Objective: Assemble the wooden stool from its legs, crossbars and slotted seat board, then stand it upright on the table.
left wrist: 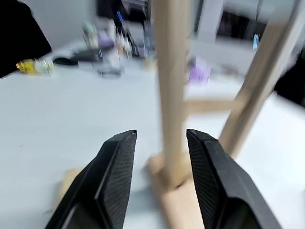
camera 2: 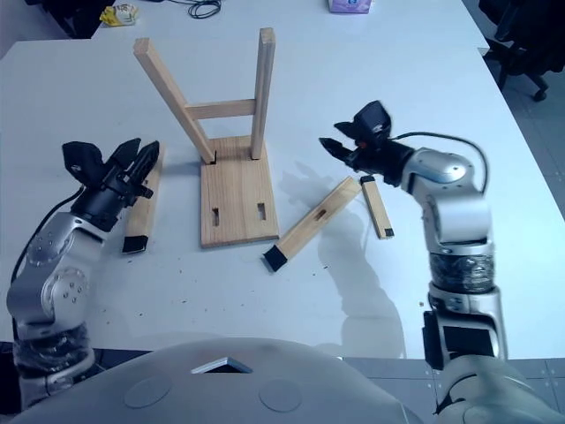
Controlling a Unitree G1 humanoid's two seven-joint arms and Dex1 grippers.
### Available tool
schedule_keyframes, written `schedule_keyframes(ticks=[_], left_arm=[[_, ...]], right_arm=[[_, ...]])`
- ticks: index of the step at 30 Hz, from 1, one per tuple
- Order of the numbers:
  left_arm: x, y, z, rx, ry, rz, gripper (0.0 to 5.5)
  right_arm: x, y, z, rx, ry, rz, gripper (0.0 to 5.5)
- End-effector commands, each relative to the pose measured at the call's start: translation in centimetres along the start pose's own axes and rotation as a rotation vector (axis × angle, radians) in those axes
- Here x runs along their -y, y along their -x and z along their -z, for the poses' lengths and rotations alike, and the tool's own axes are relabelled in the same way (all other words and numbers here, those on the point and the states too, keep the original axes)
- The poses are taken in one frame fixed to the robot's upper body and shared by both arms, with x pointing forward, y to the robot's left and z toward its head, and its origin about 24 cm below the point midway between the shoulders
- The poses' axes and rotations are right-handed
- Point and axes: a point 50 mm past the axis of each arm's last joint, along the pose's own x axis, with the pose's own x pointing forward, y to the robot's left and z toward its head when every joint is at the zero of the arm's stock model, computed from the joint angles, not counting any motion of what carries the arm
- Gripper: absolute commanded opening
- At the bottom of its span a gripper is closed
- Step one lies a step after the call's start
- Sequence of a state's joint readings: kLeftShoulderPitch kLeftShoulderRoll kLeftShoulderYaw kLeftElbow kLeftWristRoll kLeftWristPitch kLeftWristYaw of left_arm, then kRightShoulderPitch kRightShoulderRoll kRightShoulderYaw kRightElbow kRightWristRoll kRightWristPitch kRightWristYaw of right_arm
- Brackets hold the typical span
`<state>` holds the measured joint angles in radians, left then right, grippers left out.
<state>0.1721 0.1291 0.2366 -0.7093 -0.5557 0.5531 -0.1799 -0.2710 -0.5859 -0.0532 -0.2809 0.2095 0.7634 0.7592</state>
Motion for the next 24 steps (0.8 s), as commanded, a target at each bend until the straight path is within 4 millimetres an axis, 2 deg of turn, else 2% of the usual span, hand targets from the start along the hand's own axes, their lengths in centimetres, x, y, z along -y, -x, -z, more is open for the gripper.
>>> schedule_keyframes(ticks=[1, 3, 8, 11, 16, 24], left_arm=[[1.2, 1.0, -0.3, 0.073, 0.099, -0.200, 1.90], [1.2, 1.4, -0.4, 0.111, 0.138, -0.306, 1.90], [0.4, 2.3, -0.3, 0.180, 0.194, -0.487, 1.90], [0.3, 2.8, 0.1, 0.189, 0.198, -0.542, 1.90], [0.5, 3.8, 0.3, 0.223, 0.203, -0.603, 1.90], [1.1, 4.6, 1.3, 0.220, 0.189, -0.656, 1.90]], right_arm=[[0.8, 1.2, 1.3, -0.164, -0.101, 0.187, 2.50], [1.0, 1.4, 1.6, -0.214, -0.164, 0.267, 2.50], [0.0, 0.9, 0.5, -0.267, -0.284, 0.298, 2.50], [-0.2, 0.8, -0.1, -0.314, -0.349, 0.307, 2.50], [0.9, 1.3, -1.2, -0.383, -0.337, 0.330, 2.50], [2.3, 2.7, 1.0, -0.567, -0.270, 0.306, 2.50]])
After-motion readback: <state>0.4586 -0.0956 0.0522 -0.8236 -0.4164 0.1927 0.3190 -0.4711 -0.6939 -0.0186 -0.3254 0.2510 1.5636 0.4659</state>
